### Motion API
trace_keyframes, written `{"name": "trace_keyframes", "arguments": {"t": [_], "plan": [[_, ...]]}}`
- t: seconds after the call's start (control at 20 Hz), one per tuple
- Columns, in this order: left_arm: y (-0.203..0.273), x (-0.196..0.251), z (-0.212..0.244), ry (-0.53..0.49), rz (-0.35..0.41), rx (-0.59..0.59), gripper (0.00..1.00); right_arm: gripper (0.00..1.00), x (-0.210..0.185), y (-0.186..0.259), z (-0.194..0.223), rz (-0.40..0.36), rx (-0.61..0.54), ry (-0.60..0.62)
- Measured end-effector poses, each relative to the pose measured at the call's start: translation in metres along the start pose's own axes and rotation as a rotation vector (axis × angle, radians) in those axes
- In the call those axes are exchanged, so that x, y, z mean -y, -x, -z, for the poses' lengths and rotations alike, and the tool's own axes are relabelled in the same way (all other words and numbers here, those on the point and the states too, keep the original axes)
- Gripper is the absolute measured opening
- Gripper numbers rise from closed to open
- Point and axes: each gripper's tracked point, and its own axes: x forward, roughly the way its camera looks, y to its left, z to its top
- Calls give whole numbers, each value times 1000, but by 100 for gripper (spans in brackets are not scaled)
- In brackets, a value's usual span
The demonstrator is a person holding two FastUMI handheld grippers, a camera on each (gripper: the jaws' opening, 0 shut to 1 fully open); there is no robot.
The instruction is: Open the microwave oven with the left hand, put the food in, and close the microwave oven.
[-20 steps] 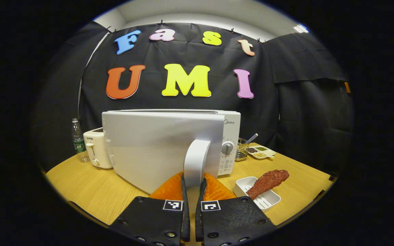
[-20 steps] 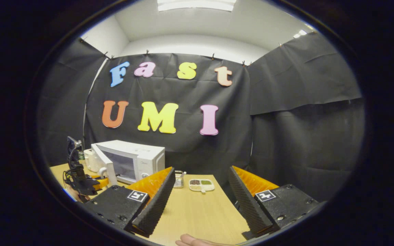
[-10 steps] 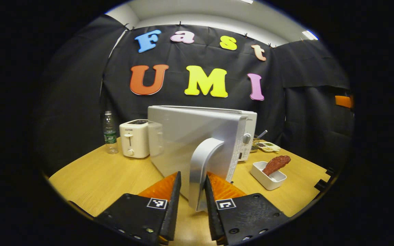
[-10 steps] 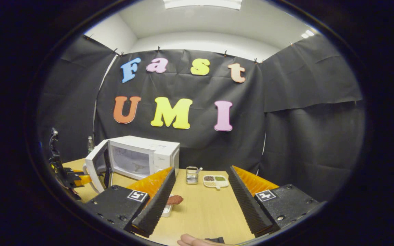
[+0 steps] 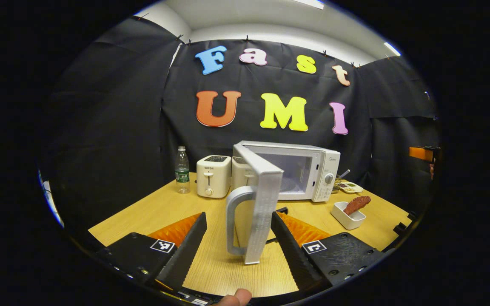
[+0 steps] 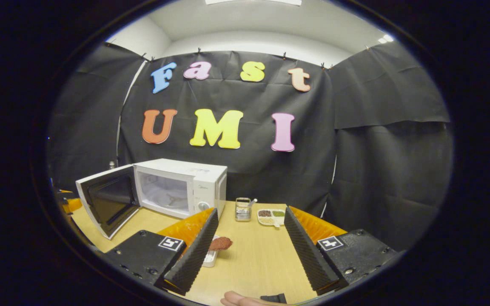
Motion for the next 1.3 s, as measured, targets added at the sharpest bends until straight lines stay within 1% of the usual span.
{"name": "trace_keyframes", "arguments": {"t": [0.1,0.2,0.25,0.3,0.4,0.55,0.6,0.65,0.7,0.8,0.9,0.95,1.0,1.05,1.2,1.25,1.3], "plan": [[5,9,-18,-8,-1,28,93,99,0,-15,4,-15,-19,-3],[4,17,-31,-23,-17,24,92,99,-2,-32,10,-46,-48,-4],[4,17,-36,-31,-34,20,93,91,-1,-42,14,-60,-70,-4],[3,17,-41,-34,-52,19,93,99,-1,-53,18,-76,-95,-5],[0,19,-54,-24,-69,27,93,99,-5,-74,30,-123,-153,-2],[-9,34,-72,-7,-50,42,93,99,-15,-104,57,-227,-284,-25],[-12,35,-80,-1,-52,55,93,91,-19,-113,68,-264,-336,-36],[-14,37,-87,6,-49,67,93,91,-22,-121,80,-298,-391,-52],[-17,42,-95,9,-45,80,93,100,-26,-128,91,-335,-447,-73],[-20,49,-112,0,-46,111,93,99,-33,-137,113,-410,-561,-131],[-25,53,-124,-9,-54,149,93,94,-42,-144,131,-476,-662,-213],[-28,56,-128,-11,-60,163,93,81,-45,-146,139,-504,-707,-251],[-30,59,-129,-16,-63,169,93,92,-47,-147,147,-524,-749,-286],[-32,63,-127,-18,-65,167,93,79,-47,-148,153,-542,-783,-321],[-37,75,-124,-29,-53,163,93,74,-54,-148,166,-594,-857,-420],[-38,77,-124,-37,-50,160,93,81,-57,-148,167,-612,-872,-438],[-39,79,-124,-49,-49,161,93,66,-57,-150,170,-617,-879,-455]]}}
